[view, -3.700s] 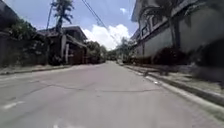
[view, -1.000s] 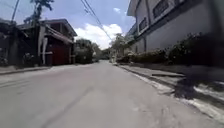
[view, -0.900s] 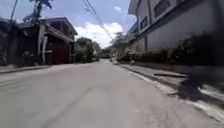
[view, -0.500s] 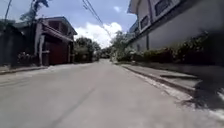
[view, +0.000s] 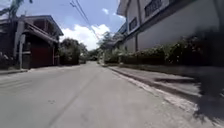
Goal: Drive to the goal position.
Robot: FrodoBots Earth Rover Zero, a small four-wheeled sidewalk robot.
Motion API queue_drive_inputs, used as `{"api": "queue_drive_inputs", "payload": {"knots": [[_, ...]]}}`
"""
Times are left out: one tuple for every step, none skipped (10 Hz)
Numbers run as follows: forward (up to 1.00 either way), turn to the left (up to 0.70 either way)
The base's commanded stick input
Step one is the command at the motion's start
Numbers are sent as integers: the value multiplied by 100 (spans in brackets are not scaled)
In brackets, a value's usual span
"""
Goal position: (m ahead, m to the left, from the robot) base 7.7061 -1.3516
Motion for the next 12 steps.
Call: {"api": "queue_drive_inputs", "payload": {"knots": [[100,0],[100,0],[100,0],[100,0],[100,0],[100,0],[100,0],[100,0],[100,0],[100,0],[100,0],[100,0]]}}
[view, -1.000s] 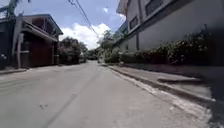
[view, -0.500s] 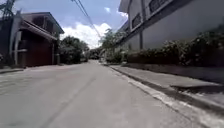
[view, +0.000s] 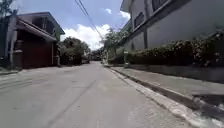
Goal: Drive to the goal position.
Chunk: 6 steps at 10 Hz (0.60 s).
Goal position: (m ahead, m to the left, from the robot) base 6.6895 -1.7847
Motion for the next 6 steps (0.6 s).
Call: {"api": "queue_drive_inputs", "payload": {"knots": [[100,0],[100,0],[100,0],[100,2],[100,24],[100,27]]}}
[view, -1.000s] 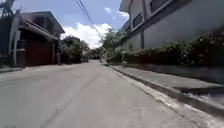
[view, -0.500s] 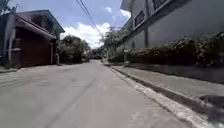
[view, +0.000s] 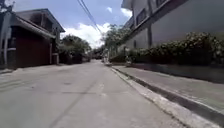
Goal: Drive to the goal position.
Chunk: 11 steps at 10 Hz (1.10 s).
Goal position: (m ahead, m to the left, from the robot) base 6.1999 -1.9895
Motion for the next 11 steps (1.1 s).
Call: {"api": "queue_drive_inputs", "payload": {"knots": [[100,10],[100,0],[100,0],[100,0],[100,0],[100,0],[100,0],[100,0],[100,0],[100,0],[100,0]]}}
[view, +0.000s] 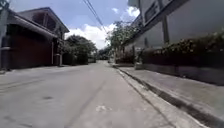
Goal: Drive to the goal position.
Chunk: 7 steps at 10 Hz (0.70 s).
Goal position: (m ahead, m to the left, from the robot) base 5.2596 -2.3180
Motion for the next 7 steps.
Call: {"api": "queue_drive_inputs", "payload": {"knots": [[100,0],[100,0],[100,0],[100,0],[100,0],[100,0],[100,0]]}}
